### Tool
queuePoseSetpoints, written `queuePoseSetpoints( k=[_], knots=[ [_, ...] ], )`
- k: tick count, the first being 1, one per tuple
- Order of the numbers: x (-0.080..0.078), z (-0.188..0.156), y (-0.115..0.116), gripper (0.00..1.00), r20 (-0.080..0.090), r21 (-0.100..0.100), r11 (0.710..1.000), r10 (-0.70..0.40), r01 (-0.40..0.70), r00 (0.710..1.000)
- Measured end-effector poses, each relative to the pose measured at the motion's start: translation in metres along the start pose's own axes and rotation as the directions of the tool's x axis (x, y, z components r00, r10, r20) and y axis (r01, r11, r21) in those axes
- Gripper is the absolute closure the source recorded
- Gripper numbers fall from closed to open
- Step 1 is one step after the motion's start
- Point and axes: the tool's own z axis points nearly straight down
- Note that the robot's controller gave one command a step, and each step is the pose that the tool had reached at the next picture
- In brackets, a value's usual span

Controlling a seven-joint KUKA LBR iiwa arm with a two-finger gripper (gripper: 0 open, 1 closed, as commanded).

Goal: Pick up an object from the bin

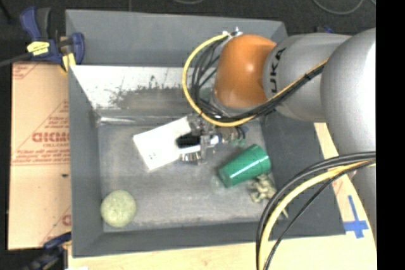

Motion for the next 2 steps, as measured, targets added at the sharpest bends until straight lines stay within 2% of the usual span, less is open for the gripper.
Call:
queuePoseSetpoints(
  k=[2],
  knots=[
    [0.0018,-0.0115,-0.0002,1.00,-0.006,0.000,1.000,0.001,-0.001,1.000]
  ],
)
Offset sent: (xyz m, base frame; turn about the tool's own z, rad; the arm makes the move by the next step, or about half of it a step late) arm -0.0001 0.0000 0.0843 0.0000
